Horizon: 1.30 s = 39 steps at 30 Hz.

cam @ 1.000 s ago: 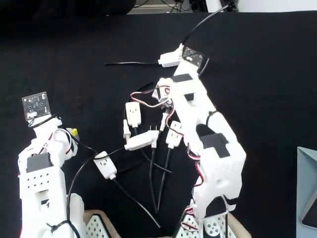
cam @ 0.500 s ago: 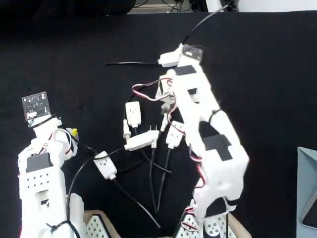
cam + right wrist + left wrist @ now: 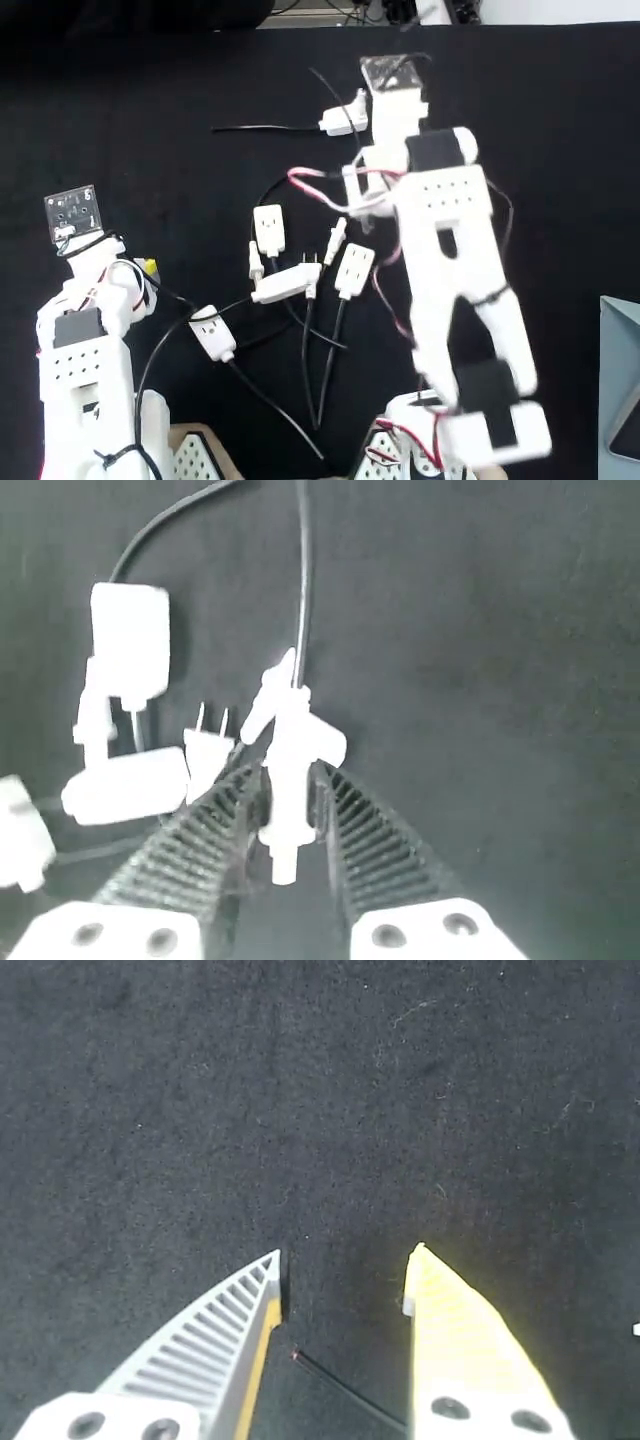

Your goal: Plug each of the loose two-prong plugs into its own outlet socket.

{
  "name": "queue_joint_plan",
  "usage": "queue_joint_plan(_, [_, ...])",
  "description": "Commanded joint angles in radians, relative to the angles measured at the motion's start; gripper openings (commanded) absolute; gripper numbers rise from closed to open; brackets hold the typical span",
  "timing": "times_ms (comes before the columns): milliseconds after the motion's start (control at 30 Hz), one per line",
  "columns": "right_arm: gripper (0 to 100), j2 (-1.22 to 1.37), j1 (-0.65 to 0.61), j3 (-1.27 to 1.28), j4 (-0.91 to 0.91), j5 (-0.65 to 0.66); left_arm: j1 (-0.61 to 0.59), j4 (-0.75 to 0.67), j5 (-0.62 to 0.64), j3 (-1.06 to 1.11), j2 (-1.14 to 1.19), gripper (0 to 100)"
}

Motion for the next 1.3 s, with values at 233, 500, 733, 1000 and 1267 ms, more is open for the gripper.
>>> queue_joint_plan(233, [1.1,-0.423,-0.315,0.343,-0.161,0.034,0.01,-0.009,0.011,-0.12,-0.017,21])
queue_joint_plan(500, [1.1,-0.576,-0.463,0.601,-0.422,0.034,0.053,-0.008,0.104,-0.191,-0.017,21])
queue_joint_plan(733, [1.1,-0.611,-0.545,0.705,-0.634,0.034,0.131,-0.014,0.104,-0.183,-0.017,20])
queue_joint_plan(1000, [1.1,-0.611,-0.624,0.822,-0.833,0.032,0.189,-0.015,0.104,-0.2,-0.017,21])
queue_joint_plan(1267, [1.1,-0.613,-0.638,0.839,-0.856,-0.038,0.32,-0.015,0.097,-0.205,-0.017,21])
